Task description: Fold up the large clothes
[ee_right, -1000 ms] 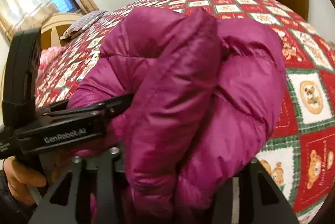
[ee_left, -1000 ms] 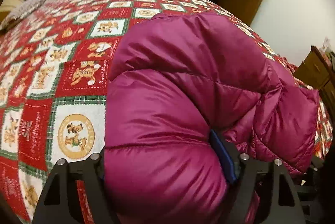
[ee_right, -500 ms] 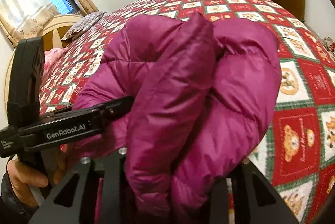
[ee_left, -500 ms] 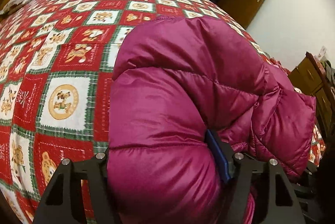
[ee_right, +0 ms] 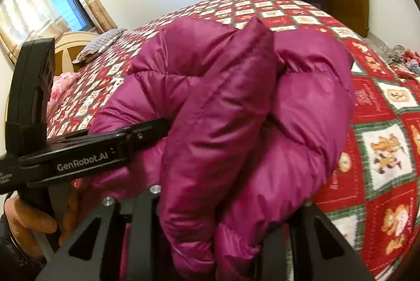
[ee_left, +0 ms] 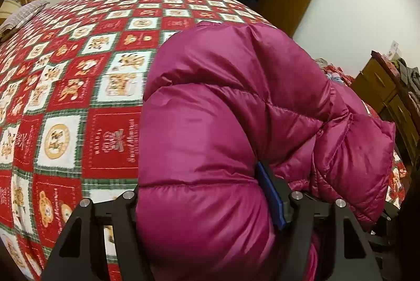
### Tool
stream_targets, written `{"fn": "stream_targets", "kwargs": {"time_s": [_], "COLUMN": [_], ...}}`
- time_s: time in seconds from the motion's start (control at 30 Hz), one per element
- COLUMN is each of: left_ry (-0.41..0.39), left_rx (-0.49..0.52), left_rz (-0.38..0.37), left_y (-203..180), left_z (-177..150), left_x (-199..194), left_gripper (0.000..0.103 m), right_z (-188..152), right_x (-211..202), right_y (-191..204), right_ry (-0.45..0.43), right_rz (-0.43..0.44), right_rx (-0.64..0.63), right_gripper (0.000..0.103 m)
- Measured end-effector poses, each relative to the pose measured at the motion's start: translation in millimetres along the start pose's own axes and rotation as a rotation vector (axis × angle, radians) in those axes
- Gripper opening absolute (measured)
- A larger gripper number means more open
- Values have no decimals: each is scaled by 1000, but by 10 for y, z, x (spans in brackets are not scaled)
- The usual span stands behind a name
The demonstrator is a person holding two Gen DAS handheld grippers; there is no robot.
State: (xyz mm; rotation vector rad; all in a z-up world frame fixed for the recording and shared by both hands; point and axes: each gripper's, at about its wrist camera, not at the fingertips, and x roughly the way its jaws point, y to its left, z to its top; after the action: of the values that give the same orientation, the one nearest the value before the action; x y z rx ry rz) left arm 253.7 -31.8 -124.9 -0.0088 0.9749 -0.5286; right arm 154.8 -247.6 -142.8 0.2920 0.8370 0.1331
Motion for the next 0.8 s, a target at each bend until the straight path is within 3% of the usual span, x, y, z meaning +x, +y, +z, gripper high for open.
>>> {"fn": "stream_targets", "kwargs": {"time_s": [0.5,0.8], "left_ry": [-4,47], "left_rx": [68,9], "left_rz": [-79,-88], "left_y": [-821,-1056], "left_z": [187,364], "left_x": [208,557], "left_gripper": [68,68], "right_z": [140,393], "right_x": [-473,-363], "right_y": [-601,-850], "right_ry": [-42,7], "right_rz": [-160,-278], "right_rx": [-24,-151], "right_gripper": [33,32]}}
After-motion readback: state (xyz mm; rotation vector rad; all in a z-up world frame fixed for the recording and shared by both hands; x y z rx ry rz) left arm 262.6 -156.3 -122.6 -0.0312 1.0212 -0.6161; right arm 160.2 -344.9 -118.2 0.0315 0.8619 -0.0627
